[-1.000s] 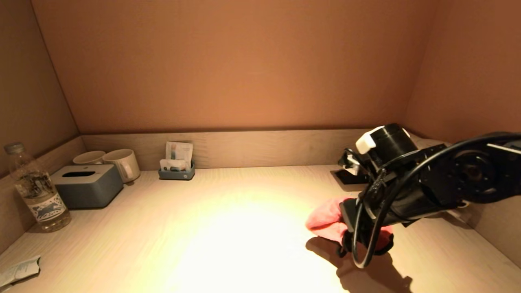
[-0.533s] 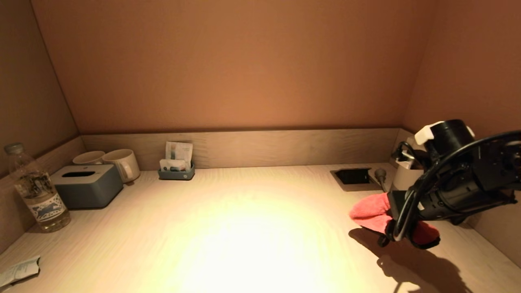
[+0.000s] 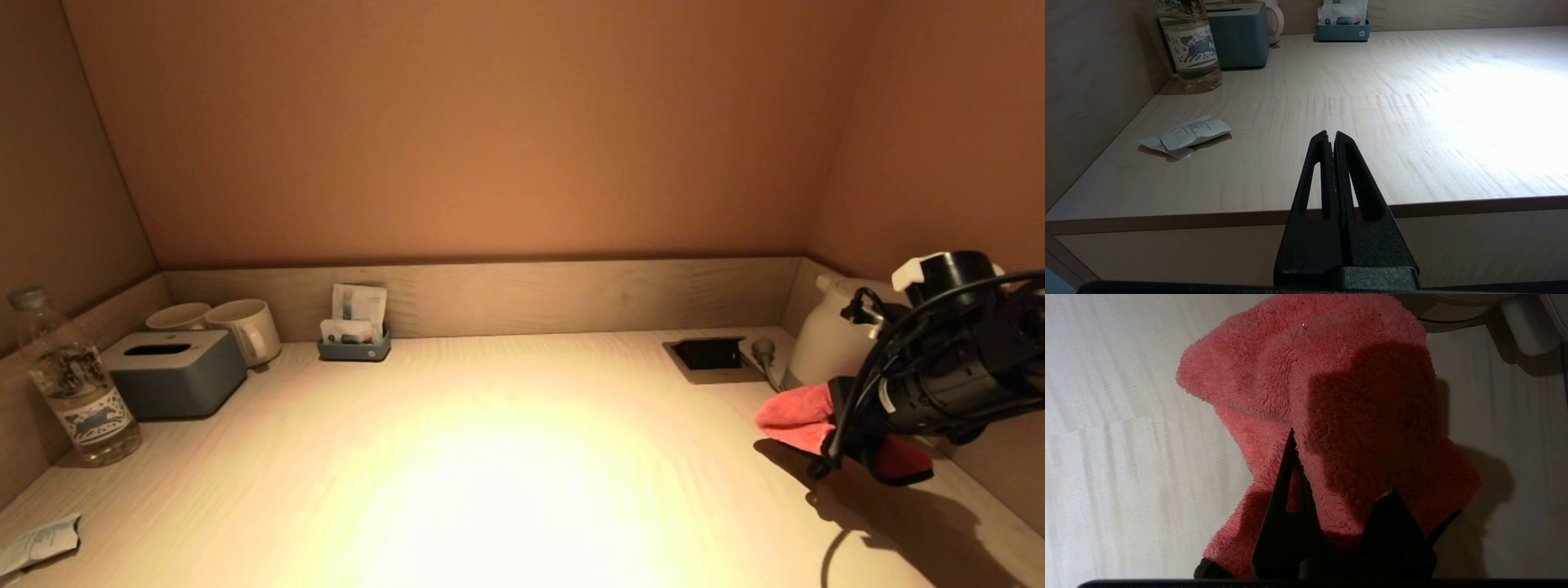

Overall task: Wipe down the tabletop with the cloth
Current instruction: Place the tablecloth

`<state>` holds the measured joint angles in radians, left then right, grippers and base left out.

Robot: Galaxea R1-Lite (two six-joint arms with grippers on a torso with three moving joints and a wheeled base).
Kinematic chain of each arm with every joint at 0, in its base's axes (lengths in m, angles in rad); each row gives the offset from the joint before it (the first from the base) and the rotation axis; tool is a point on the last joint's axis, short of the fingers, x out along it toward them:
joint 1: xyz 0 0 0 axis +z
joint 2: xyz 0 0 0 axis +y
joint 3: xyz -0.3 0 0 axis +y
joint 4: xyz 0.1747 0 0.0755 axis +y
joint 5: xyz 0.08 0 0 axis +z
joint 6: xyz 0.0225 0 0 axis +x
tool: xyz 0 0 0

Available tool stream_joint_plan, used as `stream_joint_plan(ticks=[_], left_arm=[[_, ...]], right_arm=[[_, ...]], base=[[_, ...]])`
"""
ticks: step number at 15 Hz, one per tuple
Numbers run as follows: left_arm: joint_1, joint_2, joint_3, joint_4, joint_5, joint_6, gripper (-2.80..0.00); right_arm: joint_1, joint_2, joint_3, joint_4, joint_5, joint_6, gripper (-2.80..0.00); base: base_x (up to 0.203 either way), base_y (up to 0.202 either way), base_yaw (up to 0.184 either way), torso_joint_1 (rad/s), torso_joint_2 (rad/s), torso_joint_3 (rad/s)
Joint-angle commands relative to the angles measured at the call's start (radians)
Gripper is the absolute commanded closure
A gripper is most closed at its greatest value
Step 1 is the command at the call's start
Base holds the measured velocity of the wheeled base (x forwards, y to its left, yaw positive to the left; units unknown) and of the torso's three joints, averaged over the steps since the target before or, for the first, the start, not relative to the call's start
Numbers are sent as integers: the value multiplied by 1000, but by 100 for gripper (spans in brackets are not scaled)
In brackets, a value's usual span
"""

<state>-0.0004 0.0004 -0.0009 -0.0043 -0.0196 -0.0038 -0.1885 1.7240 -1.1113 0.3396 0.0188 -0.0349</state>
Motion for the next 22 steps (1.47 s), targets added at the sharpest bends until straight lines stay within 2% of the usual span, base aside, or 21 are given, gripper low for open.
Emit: stream_joint_plan(ticks=[1, 5, 9, 15, 22], left_arm=[[0, 1, -1, 1, 0, -1, 0], [0, 0, 1, 0, 0, -1, 0], [0, 1, -1, 0, 0, -1, 0], [0, 1, -1, 0, 0, -1, 0], [-1, 1, 1, 1, 0, -1, 0]], right_arm=[[-17, 30, -2, 4, 1, 0, 0], [-16, 21, -10, 42, 5, -2, 0], [-20, 38, -87, 139, 7, 9, 0], [-71, 59, -88, 138, 7, 4, 0], [-80, 62, -87, 136, 7, 3, 0]], base=[[0, 0, 0, 0, 0, 0], [0, 0, 0, 0, 0, 0], [0, 0, 0, 0, 0, 0], [0, 0, 0, 0, 0, 0], [0, 0, 0, 0, 0, 0]])
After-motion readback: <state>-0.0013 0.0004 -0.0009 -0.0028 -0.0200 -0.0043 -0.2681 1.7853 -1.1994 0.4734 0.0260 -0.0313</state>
